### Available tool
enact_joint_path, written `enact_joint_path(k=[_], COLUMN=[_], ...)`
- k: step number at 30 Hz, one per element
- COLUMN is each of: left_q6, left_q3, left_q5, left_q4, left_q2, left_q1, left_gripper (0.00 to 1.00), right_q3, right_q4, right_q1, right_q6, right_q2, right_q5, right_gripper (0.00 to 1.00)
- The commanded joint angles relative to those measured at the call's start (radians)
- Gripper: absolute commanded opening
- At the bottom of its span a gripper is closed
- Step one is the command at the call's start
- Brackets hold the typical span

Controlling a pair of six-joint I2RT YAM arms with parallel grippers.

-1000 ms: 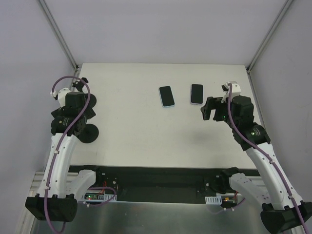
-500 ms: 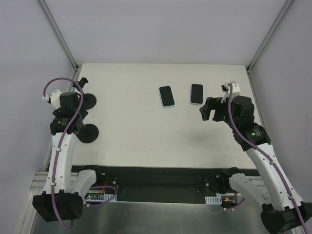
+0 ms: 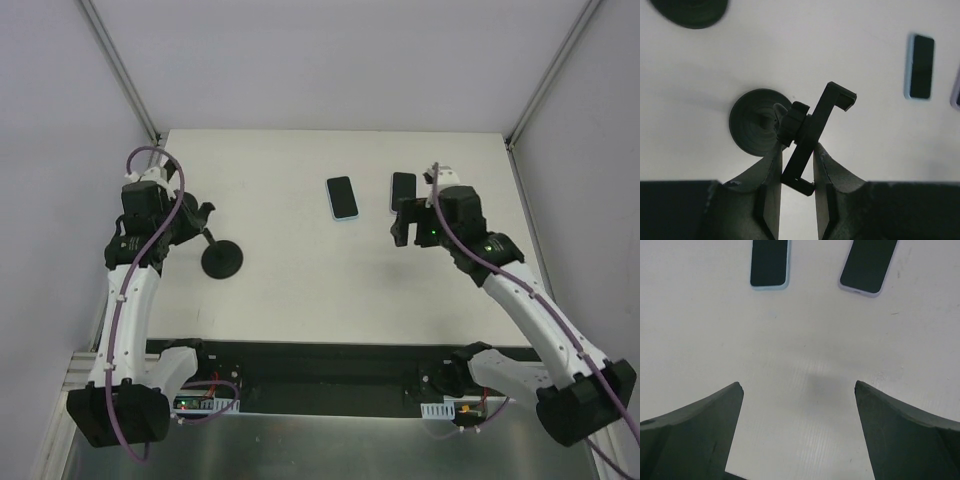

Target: Place the phone on the phone stand

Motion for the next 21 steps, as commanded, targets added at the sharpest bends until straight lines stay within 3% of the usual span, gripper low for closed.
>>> enact_joint_path(k=[1, 4, 9, 15, 17, 20, 21], left_q6=[0.126, 0.198, 0.259, 0.291, 0.298, 0.296, 0.298], left_q3=[0.08, 0.123, 0.177, 0.206, 0.203, 0.186, 0.172], left_q5=[0.499, 0.519, 0.54, 0.562, 0.583, 0.614, 0.622], left_q4=[0.064, 0.067, 0.073, 0.076, 0.084, 0.087, 0.09], left_q2=[0.078, 0.14, 0.248, 0.318, 0.325, 0.333, 0.324], left_q1=[-0.076, -0.209, -0.35, -0.409, -0.411, -0.413, -0.413], left_gripper=[0.0, 0.0, 0.0, 0.0, 0.0, 0.17, 0.34], right_q3=[0.143, 0.246, 0.277, 0.096, 0.08, 0.093, 0.112], right_q4=[-0.075, -0.141, -0.156, 0.081, 0.117, 0.125, 0.126], right_q1=[0.171, 0.295, 0.322, 0.323, 0.322, 0.322, 0.322], right_q6=[0.004, 0.003, 0.01, -0.004, 0.021, 0.068, 0.078], right_q2=[0.178, 0.286, 0.34, 0.225, 0.231, 0.274, 0.305], right_q5=[0.16, 0.256, 0.124, -0.063, -0.06, 0.011, 0.029], right_gripper=[0.96, 0.96, 0.96, 0.96, 0.96, 0.96, 0.96])
